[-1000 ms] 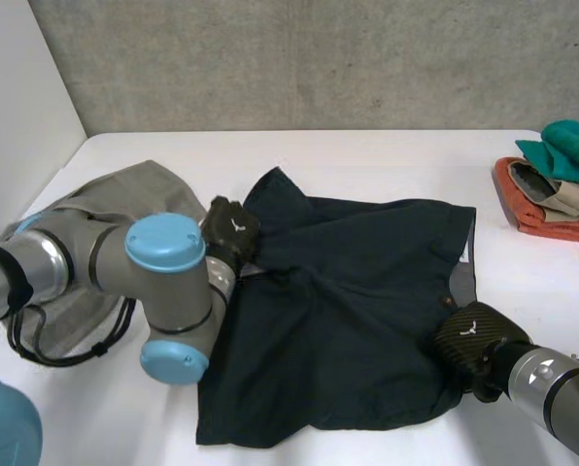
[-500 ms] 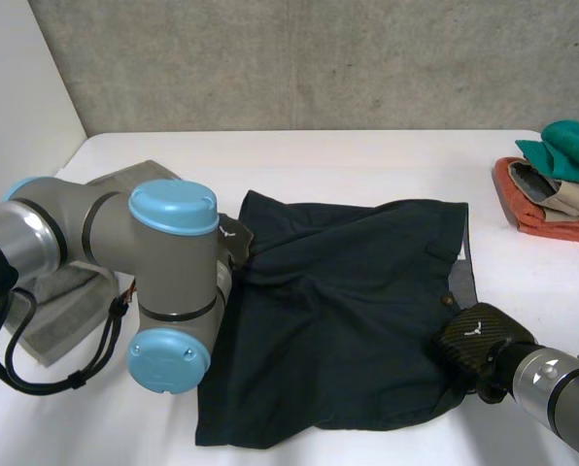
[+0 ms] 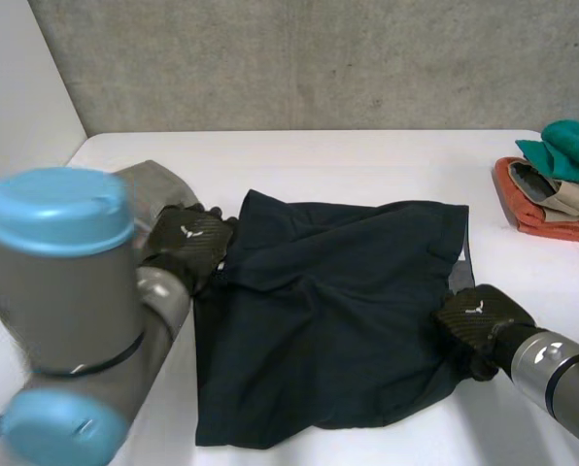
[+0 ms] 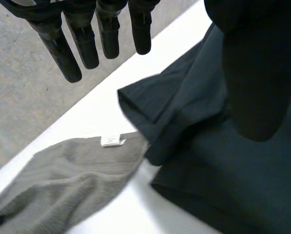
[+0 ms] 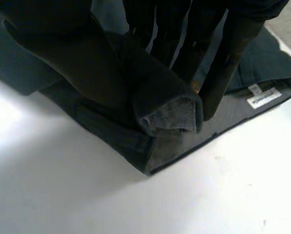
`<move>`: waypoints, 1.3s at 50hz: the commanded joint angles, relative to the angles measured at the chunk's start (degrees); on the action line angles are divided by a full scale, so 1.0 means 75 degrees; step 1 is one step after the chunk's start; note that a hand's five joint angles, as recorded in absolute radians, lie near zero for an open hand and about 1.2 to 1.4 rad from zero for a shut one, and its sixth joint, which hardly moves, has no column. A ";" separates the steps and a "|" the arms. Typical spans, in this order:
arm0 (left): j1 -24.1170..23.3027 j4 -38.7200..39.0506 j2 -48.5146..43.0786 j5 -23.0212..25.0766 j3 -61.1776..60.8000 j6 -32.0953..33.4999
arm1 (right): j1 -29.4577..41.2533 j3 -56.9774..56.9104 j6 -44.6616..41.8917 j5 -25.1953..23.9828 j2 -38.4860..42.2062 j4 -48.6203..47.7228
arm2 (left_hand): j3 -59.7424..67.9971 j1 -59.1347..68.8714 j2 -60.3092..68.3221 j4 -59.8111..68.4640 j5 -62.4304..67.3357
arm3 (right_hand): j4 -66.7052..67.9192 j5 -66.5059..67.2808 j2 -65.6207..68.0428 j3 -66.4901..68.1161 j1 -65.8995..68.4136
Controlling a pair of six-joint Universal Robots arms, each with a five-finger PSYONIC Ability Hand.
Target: Fold the laundry.
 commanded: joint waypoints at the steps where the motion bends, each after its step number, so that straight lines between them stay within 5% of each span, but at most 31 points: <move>1: -0.0530 -0.0951 0.1364 0.0563 -0.1323 -0.0843 | -0.0262 -0.0073 0.1237 -0.0303 -0.0184 -0.0463 | 0.0556 0.0516 0.0536 0.0517 0.0521 | 0.1490 0.1613 0.1747 0.1464 0.2100; 21: -0.0718 0.0195 -0.0016 0.0494 -0.2334 -0.0855 | -0.0662 0.0055 0.2187 -0.0350 -0.0524 -0.1295 | 0.1092 0.1052 0.1072 0.1053 0.1057 | 0.1490 0.1613 0.1747 0.1464 0.2100; 26: -0.0718 0.1027 -0.0625 0.0073 -0.2123 -0.0797 | -0.0650 0.0079 0.2187 -0.0315 -0.0548 -0.1283 | 0.2974 0.2934 0.2954 0.2935 0.2939 | 0.1490 0.1613 0.1747 0.1464 0.2100; 32: -0.0741 0.1708 -0.1095 -0.0151 -0.1959 -0.0762 | -0.0662 0.0056 0.2094 -0.0268 -0.0582 -0.1295 | 0.8490 0.8450 0.8470 0.8451 0.8455 | 0.1490 0.1613 0.1747 0.1464 0.2100; 38: -0.0776 0.1603 -0.0011 -0.0197 -0.1947 -0.0727 | -0.0662 -0.0155 0.1673 -0.0257 -0.0980 -0.1061 | 0.8493 0.8453 0.8473 0.8454 0.8457 | 0.1490 0.1613 0.1747 0.1464 0.2100; 53: -0.0882 -0.0658 0.3731 -0.0162 -0.1609 0.0691 | -0.1060 -0.2158 -0.2101 -0.0350 -0.3125 0.3930 | 0.8493 0.8453 0.8473 0.8454 0.8457 | 0.1490 0.1613 0.1747 0.1464 0.2100; 61: -0.0882 -0.0578 0.3161 -0.0127 -0.1432 0.0727 | -0.1060 -0.2500 -0.2161 -0.0350 -0.3103 0.4154 | 0.8493 0.8453 0.8473 0.8454 0.8457 | 0.1490 0.1613 0.1747 0.1464 0.2100; 65: -0.0835 -0.0180 0.1755 -0.0127 -0.1315 0.0715 | -0.0967 -0.2253 -0.2114 -0.0374 -0.1877 0.3723 | 0.8493 0.8453 0.8473 0.8454 0.8457 | 0.1490 0.1613 0.1747 0.1464 0.2100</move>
